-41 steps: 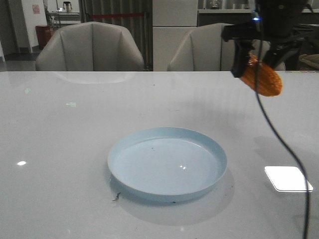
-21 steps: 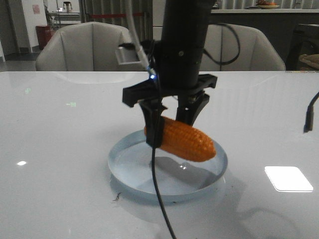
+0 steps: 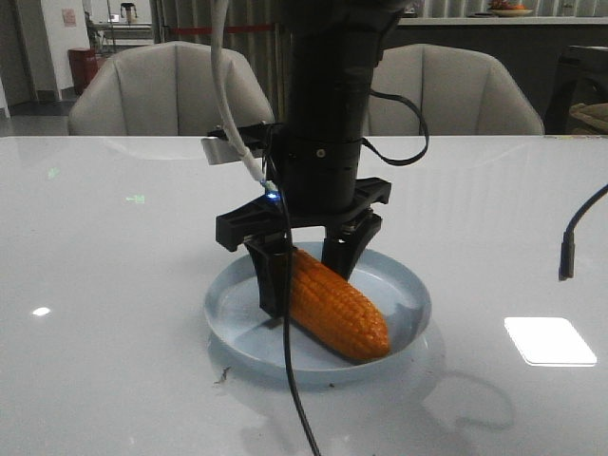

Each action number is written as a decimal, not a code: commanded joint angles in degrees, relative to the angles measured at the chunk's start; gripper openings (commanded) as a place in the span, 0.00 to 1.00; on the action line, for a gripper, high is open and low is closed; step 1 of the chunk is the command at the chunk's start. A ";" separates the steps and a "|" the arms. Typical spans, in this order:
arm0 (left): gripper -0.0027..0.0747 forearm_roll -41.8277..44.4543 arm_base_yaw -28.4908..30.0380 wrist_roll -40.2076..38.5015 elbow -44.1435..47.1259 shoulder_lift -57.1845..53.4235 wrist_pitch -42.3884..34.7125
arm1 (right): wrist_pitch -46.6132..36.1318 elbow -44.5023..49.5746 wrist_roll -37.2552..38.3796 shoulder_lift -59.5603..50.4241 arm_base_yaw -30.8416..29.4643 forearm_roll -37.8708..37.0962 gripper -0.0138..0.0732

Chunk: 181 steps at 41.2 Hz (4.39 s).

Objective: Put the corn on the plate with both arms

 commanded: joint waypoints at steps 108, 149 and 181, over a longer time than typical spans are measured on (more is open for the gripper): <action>0.15 -0.85 0.22 -0.12 -1.58 -0.31 1.76 | -14.11 57.64 1.55 -92.02 -32.58 -3.87 0.77; 0.16 0.73 12.19 -0.12 25.36 -38.74 -19.93 | -8.39 57.66 1.55 -92.02 -32.58 1.34 0.77; 0.15 0.34 12.19 -0.12 36.01 -46.39 -7.81 | -8.44 57.66 1.55 -91.92 -32.58 1.34 0.77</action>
